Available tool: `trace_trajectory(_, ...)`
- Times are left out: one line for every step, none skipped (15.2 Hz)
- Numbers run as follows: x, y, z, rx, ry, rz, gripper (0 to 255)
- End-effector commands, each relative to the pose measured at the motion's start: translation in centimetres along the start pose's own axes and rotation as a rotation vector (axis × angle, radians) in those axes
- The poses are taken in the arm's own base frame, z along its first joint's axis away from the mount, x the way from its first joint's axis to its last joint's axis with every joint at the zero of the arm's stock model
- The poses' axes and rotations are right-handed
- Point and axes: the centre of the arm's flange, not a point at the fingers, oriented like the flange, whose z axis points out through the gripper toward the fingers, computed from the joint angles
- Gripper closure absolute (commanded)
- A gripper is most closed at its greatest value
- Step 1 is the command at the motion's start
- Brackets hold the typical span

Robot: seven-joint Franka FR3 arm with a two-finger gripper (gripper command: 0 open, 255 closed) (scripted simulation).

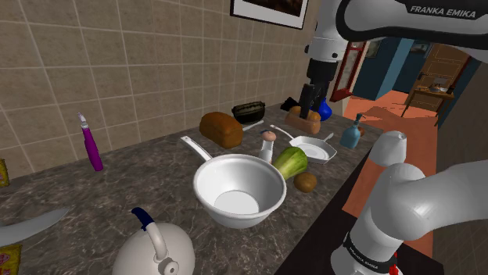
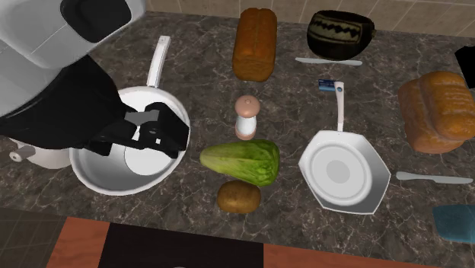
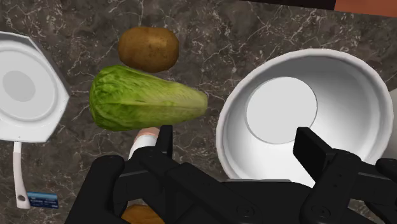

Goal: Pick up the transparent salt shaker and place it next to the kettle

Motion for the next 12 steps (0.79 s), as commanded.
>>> trace_trajectory(0.0, 0.0, 0.0, 0.000, 0.000, 0.000, 0)
trace_trajectory(0.9, 0.6, 0.8, 0.002, 0.002, 0.005, 0)
trace_trajectory(1.8, 1.1, 1.5, 0.004, 0.004, 0.011, 0)
trace_trajectory(2.7, 1.7, 2.3, 0.006, 0.006, 0.016, 0)
trace_trajectory(3.6, 2.3, 3.1, 0.008, 0.008, 0.021, 0)
trace_trajectory(4.4, 2.9, 3.9, 0.010, 0.010, 0.027, 0)
trace_trajectory(5.3, 3.5, 4.6, 0.012, 0.011, 0.032, 0)
trace_trajectory(6.2, 4.1, 5.4, 0.014, 0.013, 0.037, 0)
trace_trajectory(7.1, 4.7, 6.2, 0.016, 0.015, 0.043, 0)
trace_trajectory(8.0, 5.3, 7.0, 0.018, 0.017, 0.048, 0)
trace_trajectory(8.8, 5.9, 7.7, 0.020, 0.019, 0.053, 0)
trace_trajectory(9.7, 6.5, 8.5, 0.022, 0.021, 0.059, 0)
